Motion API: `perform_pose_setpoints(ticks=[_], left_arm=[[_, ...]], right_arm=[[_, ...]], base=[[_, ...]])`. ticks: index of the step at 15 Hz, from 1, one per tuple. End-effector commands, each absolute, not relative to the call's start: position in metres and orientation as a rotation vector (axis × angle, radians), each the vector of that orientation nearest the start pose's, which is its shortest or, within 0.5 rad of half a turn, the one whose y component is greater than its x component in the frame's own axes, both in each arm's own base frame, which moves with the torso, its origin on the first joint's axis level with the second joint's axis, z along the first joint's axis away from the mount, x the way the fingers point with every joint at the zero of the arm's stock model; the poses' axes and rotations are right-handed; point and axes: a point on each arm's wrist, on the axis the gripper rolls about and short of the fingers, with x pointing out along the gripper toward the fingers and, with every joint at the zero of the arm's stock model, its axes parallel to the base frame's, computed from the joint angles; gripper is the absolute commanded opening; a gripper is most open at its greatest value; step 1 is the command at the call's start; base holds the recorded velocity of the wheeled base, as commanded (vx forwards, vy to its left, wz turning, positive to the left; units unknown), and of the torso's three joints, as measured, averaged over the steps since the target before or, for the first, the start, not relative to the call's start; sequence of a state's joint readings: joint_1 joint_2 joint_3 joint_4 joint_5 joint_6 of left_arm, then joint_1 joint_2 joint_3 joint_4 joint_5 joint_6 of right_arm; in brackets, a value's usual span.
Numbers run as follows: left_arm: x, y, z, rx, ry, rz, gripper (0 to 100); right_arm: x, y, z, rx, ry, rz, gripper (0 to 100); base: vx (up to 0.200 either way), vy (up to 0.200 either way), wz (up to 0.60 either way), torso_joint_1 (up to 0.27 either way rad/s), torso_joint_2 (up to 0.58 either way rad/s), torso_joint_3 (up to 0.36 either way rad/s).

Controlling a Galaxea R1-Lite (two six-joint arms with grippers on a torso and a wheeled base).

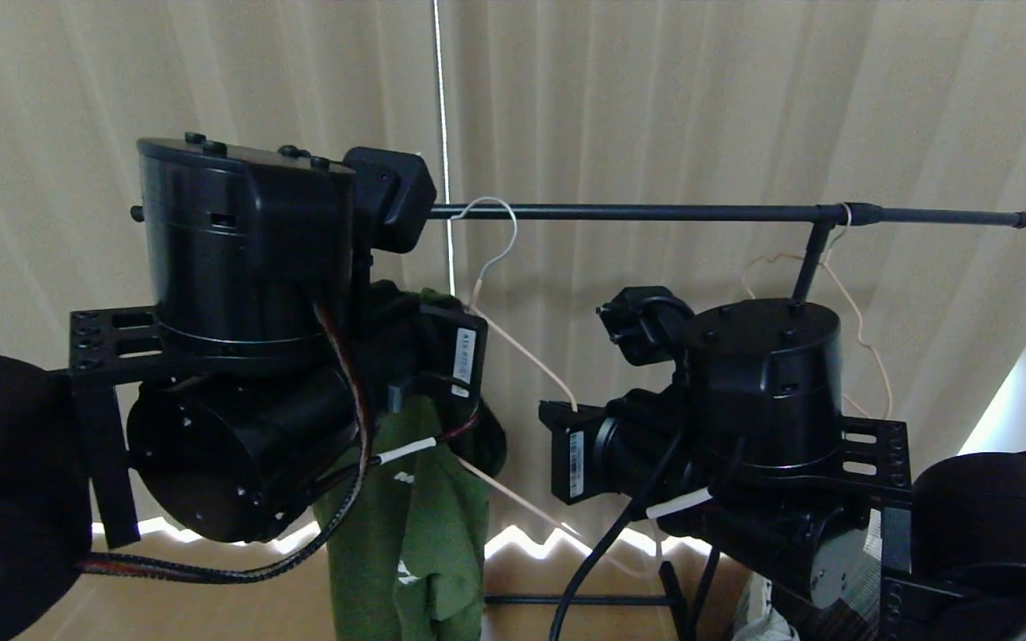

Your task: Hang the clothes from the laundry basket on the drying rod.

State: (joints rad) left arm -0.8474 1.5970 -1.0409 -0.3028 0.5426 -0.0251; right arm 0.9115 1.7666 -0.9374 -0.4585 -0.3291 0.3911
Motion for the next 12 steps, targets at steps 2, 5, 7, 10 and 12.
perform_pose_setpoints(ticks=[2,5,7,10,12], left_arm=[[0.194,-0.219,0.246,0.138,0.205,-0.378,0],[0.192,-0.214,0.238,0.157,0.227,-0.376,0],[0.187,-0.208,0.233,0.166,0.242,-0.391,0],[0.179,-0.199,0.228,0.173,0.254,-0.411,0],[0.178,-0.196,0.227,0.165,0.240,-0.413,100]], right_arm=[[0.205,0.252,0.182,0.162,0.407,0.505,0],[0.202,0.249,0.187,0.169,0.395,0.507,0],[0.199,0.244,0.195,0.178,0.374,0.513,0],[0.192,0.236,0.208,0.177,0.334,0.525,0],[0.189,0.231,0.213,0.160,0.314,0.530,0]], base=[[0.000,0.000,0.00,0.000,0.00,0.000],[0.000,0.000,0.00,0.000,0.00,0.000],[0.000,0.000,0.00,0.000,0.00,0.000],[0.000,0.000,0.00,0.000,0.00,0.000],[0.000,0.000,0.00,0.000,0.00,0.000]])
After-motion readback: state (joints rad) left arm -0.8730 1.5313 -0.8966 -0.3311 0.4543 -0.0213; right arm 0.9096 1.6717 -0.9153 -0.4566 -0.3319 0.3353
